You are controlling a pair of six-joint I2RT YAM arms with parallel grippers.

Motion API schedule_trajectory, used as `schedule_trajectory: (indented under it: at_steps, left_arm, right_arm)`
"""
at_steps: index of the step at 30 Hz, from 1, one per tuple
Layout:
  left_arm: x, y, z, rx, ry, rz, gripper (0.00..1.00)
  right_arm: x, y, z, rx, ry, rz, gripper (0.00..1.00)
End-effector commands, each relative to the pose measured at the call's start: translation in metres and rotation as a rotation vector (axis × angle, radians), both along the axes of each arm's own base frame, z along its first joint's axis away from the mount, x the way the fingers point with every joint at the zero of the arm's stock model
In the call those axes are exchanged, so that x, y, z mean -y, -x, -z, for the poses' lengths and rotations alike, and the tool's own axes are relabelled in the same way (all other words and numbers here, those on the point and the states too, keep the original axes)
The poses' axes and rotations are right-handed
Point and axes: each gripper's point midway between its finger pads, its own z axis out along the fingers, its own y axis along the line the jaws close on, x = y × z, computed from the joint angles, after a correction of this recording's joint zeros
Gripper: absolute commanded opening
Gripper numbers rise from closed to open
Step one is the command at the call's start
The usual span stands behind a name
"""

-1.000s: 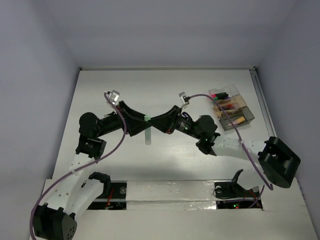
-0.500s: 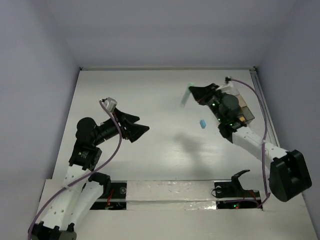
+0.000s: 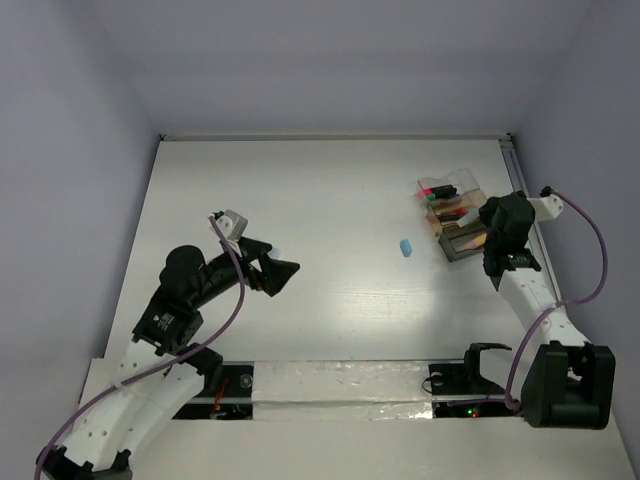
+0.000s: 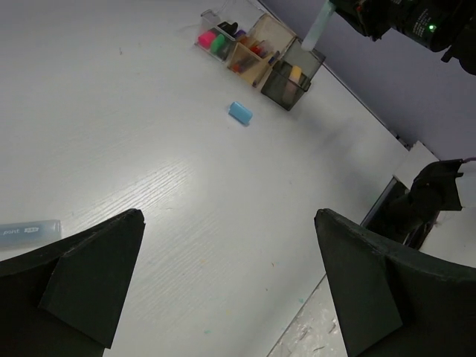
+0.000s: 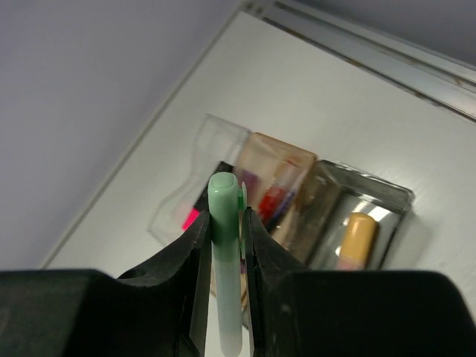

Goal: Sort the stationery into containers
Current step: Place the pen in the storage box, then pick up the pen from the center of the board.

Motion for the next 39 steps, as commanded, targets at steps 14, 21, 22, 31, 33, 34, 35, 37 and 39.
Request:
schedule_trajectory:
  at_steps: [14,21,22,31,33,34,35,37,39]
  left_arm:
    - [-0.008,0.007,-0.034,0.103,0.024,-0.059,0.99]
    - [-0.009,0.006,-0.035,0.104,0.025,-0.065,0.99]
    - [-0.009,0.006,-0.034,0.102,0.023,-0.066,0.99]
    - [-0.020,-0.002,-0.039,0.114,0.021,-0.149,0.99]
    - [-0.027,-0.007,-0.042,0.122,0.024,-0.193,0.99]
    - [-0.035,-0.011,-0.044,0.124,0.027,-0.241,0.99]
    - [-0.043,-0.016,-0.045,0.127,0.029,-0.287,0.99]
    - [-0.051,-0.018,-0.050,0.137,0.040,-0.332,0.99]
    - [-0.060,-0.022,-0.053,0.145,0.043,-0.380,0.99]
  right_arm:
    - [0.024,0.010,0.073,-0.179,-0.086,0.140,0.10]
    - [0.019,0.011,0.070,-0.173,-0.088,0.108,0.65]
    - [0.018,0.009,0.067,-0.170,-0.081,0.096,0.68]
    - [-0.058,-0.024,-0.010,-0.027,0.082,-0.374,0.55]
    - [-0.098,-0.029,-0.019,-0.016,0.131,-0.541,0.31]
    - [-0.137,-0.030,-0.037,0.018,0.165,-0.645,0.17]
    - [-0.165,-0.031,-0.029,-0.017,0.197,-0.749,0.10]
    - [-0.231,-0.026,-0.045,0.009,0.231,-0.949,0.05]
    - [-0.276,-0.027,-0.026,-0.040,0.254,-1.085,0.05]
